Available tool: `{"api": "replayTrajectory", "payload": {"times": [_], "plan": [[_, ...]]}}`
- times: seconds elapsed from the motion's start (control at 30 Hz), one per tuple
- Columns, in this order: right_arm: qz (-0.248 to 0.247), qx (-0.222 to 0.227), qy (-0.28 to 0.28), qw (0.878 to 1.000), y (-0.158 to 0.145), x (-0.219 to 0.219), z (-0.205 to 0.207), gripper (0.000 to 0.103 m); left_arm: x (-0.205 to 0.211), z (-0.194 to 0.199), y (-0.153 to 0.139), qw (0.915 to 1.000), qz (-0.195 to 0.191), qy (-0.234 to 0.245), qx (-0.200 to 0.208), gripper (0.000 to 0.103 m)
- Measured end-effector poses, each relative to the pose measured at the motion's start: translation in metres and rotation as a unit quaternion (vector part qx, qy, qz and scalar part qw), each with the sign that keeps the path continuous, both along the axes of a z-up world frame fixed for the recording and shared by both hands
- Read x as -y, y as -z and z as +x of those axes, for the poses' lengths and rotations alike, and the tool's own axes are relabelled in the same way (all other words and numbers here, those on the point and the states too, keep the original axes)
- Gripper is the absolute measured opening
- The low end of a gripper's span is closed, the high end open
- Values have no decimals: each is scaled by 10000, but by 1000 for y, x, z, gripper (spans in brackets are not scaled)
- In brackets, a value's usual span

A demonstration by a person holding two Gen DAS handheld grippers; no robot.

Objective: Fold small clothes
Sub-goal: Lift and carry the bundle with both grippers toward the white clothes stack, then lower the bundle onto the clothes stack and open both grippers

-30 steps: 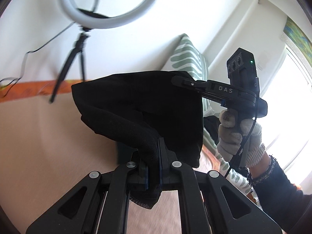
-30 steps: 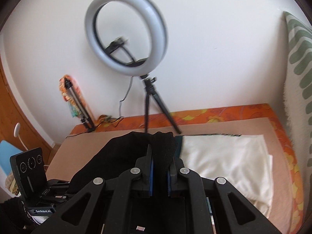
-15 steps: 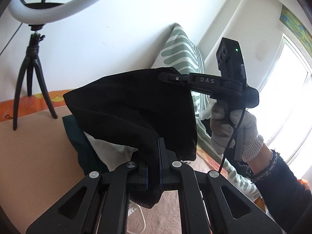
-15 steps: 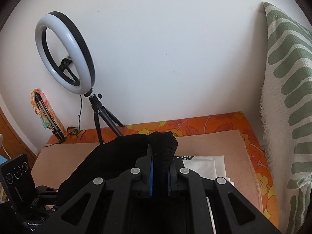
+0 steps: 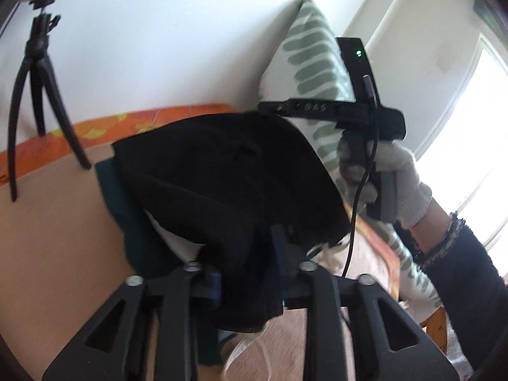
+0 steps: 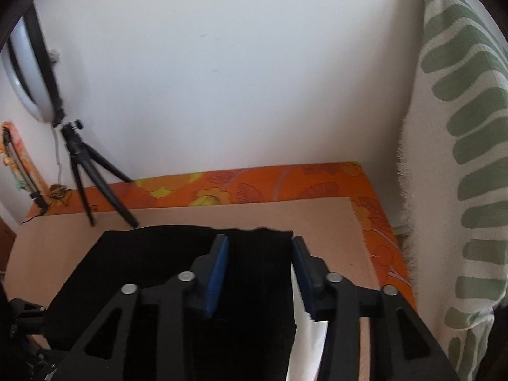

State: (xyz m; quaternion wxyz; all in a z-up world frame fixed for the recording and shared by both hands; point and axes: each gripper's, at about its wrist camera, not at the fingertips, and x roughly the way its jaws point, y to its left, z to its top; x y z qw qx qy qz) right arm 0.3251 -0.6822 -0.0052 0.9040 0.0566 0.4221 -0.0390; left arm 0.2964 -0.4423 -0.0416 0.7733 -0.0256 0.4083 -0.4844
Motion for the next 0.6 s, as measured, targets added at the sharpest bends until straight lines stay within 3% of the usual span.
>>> {"api": "replayTrajectory", "payload": {"times": [0.07,0.1,0.13,0.27,0.37,0.5,0.6], "plan": [[268,45,177,9995,1,12,-13,48,-12,-5,-1,10000,-48,6,26,44],[329,94,168,9993,1,14,-19,48,-17,-7,-2,10000,0,-43,73,57],[314,112,175,9993,-1,14,-28,48,-22,-9,-3,10000,-21,-66,65,59],[461,-48,201,9987,2,12,-68,49,-40,-12,-16,9995,-167,-195,204,59],[1035,-40,176,9945,11,17,-107,50,-42,-2,-26,9988,-271,-294,273,59],[1572,-210,128,9873,31,14,-145,50,-32,13,-29,9986,-169,-331,388,59],[1547,-421,157,9869,41,8,-151,50,-27,28,-21,9988,-54,-399,272,59]]}}
